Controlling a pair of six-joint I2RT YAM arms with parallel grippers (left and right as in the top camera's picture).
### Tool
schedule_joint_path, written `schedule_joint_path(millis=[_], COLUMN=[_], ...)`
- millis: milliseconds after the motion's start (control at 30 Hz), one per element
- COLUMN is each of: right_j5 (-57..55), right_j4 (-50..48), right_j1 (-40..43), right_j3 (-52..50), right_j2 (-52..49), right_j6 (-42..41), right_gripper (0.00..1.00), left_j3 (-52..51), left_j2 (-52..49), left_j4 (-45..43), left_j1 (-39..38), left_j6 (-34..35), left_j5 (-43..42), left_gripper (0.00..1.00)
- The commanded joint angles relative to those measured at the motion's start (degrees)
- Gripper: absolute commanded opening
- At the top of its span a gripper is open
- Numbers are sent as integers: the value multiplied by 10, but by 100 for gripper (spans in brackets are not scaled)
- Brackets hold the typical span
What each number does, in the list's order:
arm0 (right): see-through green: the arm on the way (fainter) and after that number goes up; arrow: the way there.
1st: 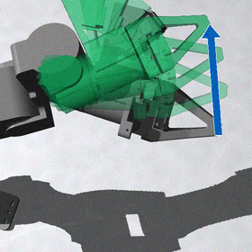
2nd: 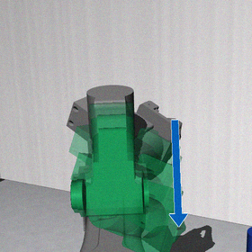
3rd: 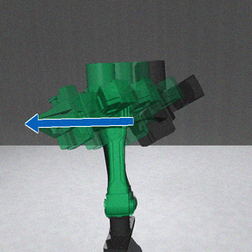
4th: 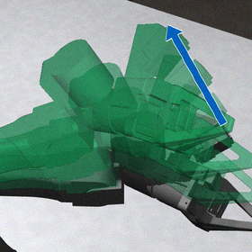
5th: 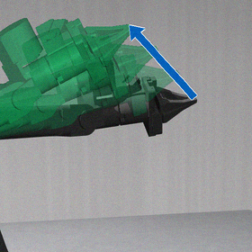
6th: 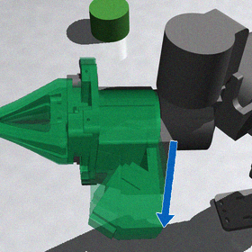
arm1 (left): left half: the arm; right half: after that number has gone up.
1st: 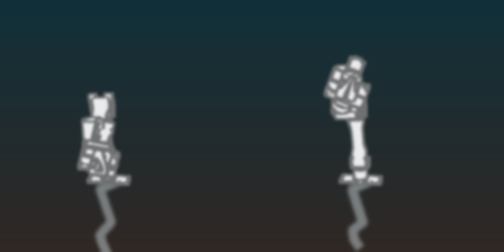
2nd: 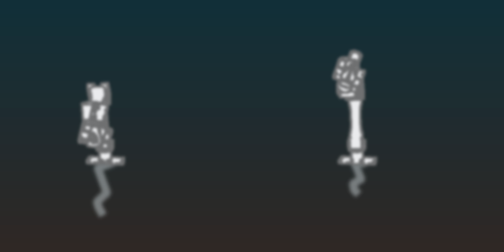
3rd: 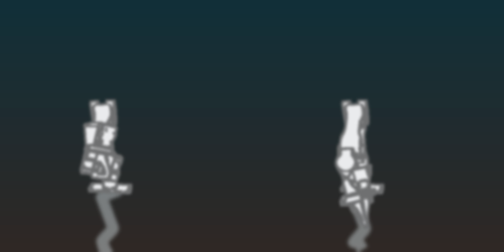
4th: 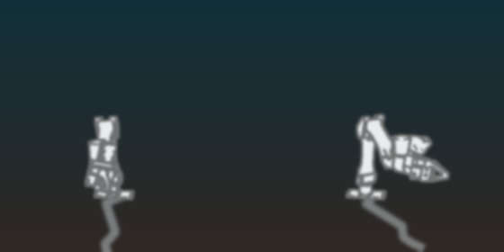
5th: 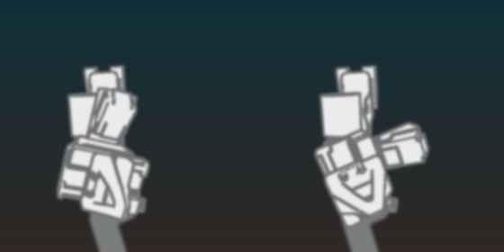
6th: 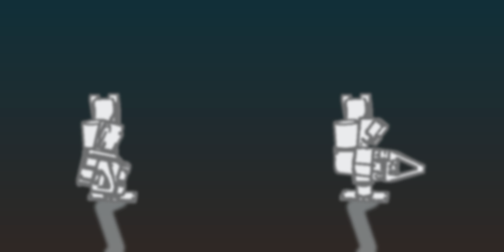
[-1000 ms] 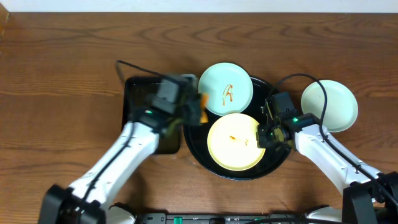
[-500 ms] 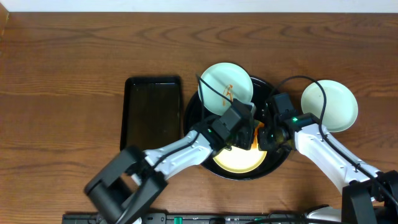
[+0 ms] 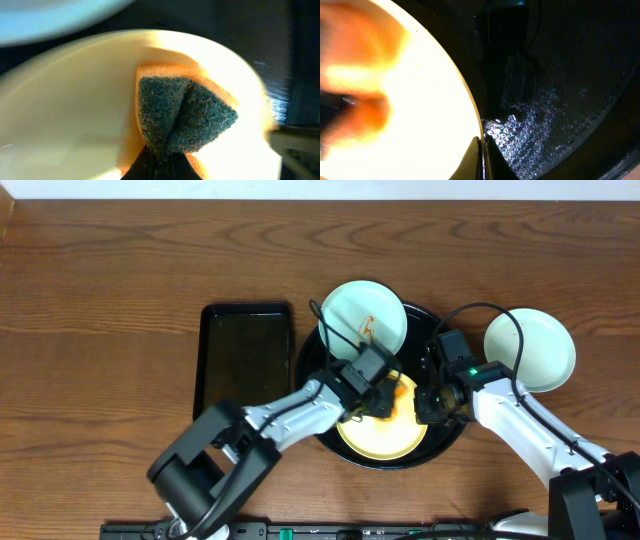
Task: Clean dirty plates on tray and stack at the side
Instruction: 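Scrub the yellow plate with the sponge in the left gripper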
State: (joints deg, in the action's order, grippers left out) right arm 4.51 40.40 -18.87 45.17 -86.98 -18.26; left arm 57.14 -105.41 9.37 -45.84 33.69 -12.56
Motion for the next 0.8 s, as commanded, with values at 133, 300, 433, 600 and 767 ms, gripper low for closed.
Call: schedule_joint_path(millis=[133, 300, 433, 600, 767], right_j5=[-11, 0, 29, 65, 88], right_j4=[-3, -3, -2, -12, -58], right_j1=[5, 5, 5, 4, 5], right_j3=[6, 6, 5, -18, -65], right_j2=[0, 0, 0, 0, 0], right_j6=[1, 1, 6, 3, -2], right_gripper=[1, 30, 26, 24, 20], left_j3=[-7, -8, -8, -8, -10], left_j2=[62, 145, 192, 203, 196], left_j4=[72, 117, 156, 174, 169], left_j1=[55, 57, 69, 125, 199], left_j6=[-68, -123, -125, -125, -125], left_j5=[79, 74, 159, 186, 186], left_gripper=[8, 7, 8, 7, 8])
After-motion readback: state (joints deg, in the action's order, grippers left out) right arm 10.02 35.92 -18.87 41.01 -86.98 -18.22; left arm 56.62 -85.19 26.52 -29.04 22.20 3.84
